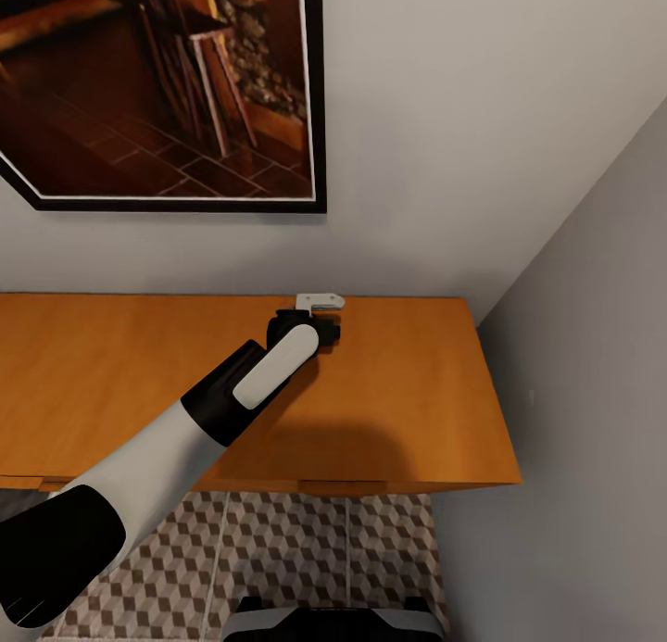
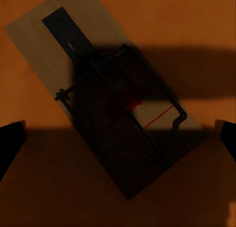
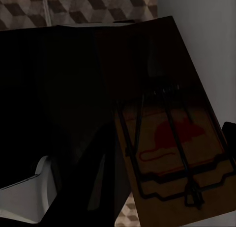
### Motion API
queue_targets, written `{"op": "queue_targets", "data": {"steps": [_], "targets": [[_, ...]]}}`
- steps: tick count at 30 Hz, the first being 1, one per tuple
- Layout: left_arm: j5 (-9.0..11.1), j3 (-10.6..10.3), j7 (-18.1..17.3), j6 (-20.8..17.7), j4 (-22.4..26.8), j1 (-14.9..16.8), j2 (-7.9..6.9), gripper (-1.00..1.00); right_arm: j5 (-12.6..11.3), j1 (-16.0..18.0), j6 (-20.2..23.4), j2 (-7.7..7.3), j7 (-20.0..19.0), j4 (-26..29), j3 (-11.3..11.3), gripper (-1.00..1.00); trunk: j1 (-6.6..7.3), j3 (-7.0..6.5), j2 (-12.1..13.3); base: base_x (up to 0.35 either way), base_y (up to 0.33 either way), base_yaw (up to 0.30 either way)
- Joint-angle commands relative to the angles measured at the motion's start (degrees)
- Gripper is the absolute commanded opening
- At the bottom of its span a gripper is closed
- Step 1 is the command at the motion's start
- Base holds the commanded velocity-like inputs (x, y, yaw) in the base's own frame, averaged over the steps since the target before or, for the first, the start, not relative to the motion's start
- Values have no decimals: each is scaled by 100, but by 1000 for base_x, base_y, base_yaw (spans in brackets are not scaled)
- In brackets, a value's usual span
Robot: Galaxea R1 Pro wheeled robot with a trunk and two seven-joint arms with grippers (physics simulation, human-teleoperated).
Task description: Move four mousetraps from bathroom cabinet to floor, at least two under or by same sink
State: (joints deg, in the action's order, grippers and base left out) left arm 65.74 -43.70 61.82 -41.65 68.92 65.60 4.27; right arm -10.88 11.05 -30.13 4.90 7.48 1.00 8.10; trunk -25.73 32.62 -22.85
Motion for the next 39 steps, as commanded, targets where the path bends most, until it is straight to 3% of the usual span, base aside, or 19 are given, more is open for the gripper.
{"op": "queue_targets", "data": {"steps": [1,23,24,39], "targets": [[62,-7,50,-1,-97,4,-2,100,-55,2,-19,2,17,-4,51,-100,-5,14,-7,0,0,0],[62,-16,50,0,-142,5,-5,100,-55,2,-19,8,17,-4,51,-100,-5,36,-7,0,0,0],[62,-16,50,0,-142,6,-5,-100,-55,2,-19,7,17,-4,51,-100,-5,36,-7,0,0,0],[62,-25,50,6,-150,4,-5,-100,-55,2,-19,2,17,-4,51,-100,-5,36,-7,0,0,0]]}}
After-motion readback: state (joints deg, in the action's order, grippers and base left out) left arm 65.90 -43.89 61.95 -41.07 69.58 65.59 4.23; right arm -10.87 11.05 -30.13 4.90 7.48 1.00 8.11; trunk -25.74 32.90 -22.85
